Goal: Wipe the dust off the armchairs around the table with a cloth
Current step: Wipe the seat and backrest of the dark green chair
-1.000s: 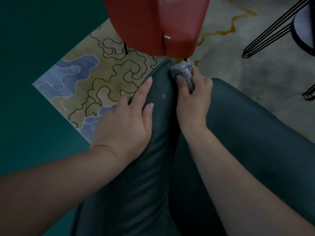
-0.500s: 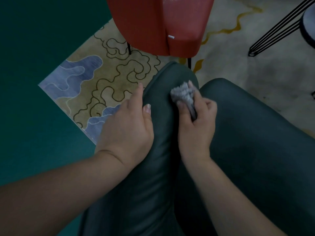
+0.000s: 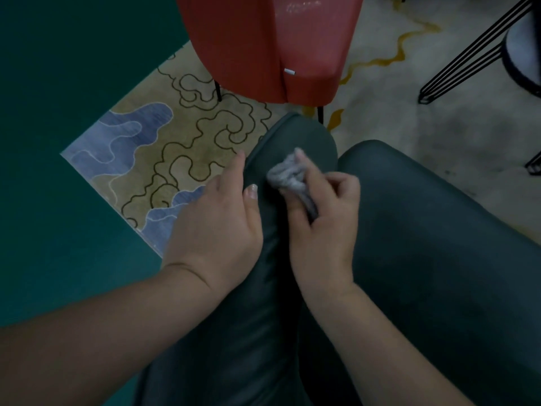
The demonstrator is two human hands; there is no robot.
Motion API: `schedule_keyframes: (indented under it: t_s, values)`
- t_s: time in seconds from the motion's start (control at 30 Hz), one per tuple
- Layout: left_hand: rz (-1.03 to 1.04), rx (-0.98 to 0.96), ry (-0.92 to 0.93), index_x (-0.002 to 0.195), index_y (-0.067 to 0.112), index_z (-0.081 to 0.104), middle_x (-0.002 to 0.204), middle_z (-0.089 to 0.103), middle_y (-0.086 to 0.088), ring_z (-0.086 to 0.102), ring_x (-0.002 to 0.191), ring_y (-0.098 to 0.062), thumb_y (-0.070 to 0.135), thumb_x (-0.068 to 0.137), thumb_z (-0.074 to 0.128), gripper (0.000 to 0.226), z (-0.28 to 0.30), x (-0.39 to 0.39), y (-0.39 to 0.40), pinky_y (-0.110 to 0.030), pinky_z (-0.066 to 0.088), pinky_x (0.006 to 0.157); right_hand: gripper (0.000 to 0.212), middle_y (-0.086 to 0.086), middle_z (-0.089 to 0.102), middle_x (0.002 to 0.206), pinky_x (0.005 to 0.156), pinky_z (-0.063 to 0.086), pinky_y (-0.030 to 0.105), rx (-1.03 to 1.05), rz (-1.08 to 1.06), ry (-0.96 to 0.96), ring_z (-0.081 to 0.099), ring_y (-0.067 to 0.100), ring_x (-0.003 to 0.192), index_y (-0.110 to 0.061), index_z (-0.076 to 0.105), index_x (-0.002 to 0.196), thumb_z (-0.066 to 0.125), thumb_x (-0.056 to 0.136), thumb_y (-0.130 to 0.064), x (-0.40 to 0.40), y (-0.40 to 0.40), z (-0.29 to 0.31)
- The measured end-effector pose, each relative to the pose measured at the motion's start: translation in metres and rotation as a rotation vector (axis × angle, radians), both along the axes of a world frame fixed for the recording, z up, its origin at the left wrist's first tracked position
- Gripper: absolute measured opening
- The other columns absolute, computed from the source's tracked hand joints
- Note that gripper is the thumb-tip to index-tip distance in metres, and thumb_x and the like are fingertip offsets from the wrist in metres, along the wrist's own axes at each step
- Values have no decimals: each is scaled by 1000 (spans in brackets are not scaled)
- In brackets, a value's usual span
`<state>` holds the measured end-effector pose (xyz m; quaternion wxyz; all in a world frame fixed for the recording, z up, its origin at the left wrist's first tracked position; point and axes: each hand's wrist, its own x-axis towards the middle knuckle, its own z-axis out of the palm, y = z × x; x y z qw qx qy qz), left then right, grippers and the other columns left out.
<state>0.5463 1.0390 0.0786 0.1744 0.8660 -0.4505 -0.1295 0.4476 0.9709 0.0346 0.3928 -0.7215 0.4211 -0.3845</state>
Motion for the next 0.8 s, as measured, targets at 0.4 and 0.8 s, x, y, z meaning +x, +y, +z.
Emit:
schedule_keyframes:
  t_s: [0.4, 0.8]
  values:
    - [1, 9, 1, 151, 21, 19, 146, 42, -6, 45, 125, -25, 36, 98, 26, 56, 0, 1, 1, -38, 38, 98, 39, -8, 37, 96, 87, 45, 20, 57, -77, -17, 49, 14, 91, -29, 59, 128, 64, 90, -21, 13, -28, -3]
    - [13, -17, -3, 151, 23, 20, 145, 43, -5, 44, 126, -22, 32, 98, 28, 54, -1, 1, 1, -34, 34, 95, 37, -7, 39, 95, 83, 41, 13, 201, -121, -68, 50, 11, 89, -26, 60, 127, 64, 90, -23, 16, -36, -6]
